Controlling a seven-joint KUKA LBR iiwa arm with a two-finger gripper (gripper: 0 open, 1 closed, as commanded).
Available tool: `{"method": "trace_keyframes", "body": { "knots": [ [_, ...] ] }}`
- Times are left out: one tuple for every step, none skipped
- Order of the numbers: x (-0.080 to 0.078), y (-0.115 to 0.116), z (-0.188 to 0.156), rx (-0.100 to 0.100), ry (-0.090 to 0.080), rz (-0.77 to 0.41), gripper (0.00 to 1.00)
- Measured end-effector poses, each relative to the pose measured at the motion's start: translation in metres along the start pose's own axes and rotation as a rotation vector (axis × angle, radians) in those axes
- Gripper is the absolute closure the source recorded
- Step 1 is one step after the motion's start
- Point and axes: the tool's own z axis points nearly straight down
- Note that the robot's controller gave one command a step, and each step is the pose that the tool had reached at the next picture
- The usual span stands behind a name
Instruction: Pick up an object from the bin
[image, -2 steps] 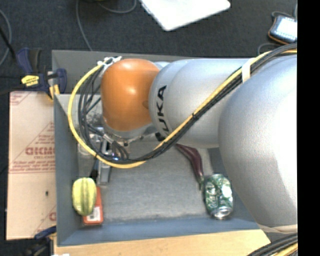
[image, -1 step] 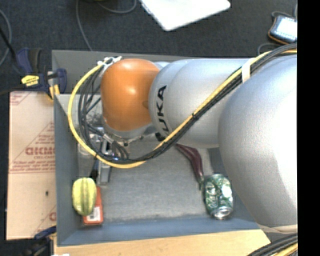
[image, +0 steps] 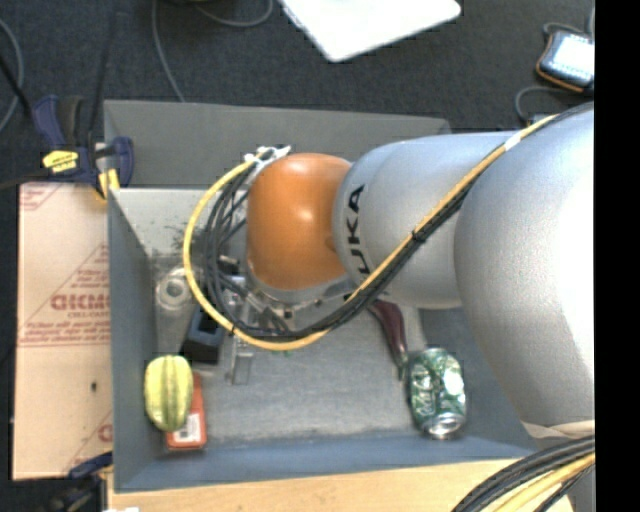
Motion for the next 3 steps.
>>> {"method": "trace_keyframes", "body": {
  "knots": [
    [-0.037,0.001,0.013,0.005,0.003,0.065,0.0],
    [-0.061,0.026,0.044,0.0,-0.008,0.006,0.0],
    [-0.054,0.056,0.075,-0.007,0.002,-0.014,1.0]
  ]
}}
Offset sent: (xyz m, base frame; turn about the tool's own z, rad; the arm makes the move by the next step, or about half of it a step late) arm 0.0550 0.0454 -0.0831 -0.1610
